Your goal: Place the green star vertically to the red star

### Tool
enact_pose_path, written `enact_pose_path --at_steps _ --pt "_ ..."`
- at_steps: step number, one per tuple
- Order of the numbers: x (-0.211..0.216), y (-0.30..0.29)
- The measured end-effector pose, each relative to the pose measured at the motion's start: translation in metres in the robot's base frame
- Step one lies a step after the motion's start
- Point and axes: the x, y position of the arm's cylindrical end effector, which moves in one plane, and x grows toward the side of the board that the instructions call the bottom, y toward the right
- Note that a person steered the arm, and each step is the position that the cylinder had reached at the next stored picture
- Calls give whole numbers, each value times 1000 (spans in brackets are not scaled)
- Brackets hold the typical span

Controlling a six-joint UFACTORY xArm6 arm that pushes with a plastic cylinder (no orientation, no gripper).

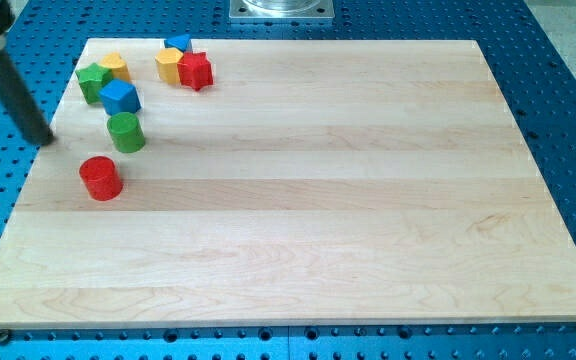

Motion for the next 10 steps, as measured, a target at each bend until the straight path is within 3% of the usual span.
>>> enact_pose_path --at_steps 1,2,3,5,6,7,8,9,10 --pt "-32 18" --pt "-32 66" --pt "-34 79" --pt "-67 14" --pt "-100 70" --pt "-104 108" --pt "-113 109" --pt "-114 75" --pt "-89 68"
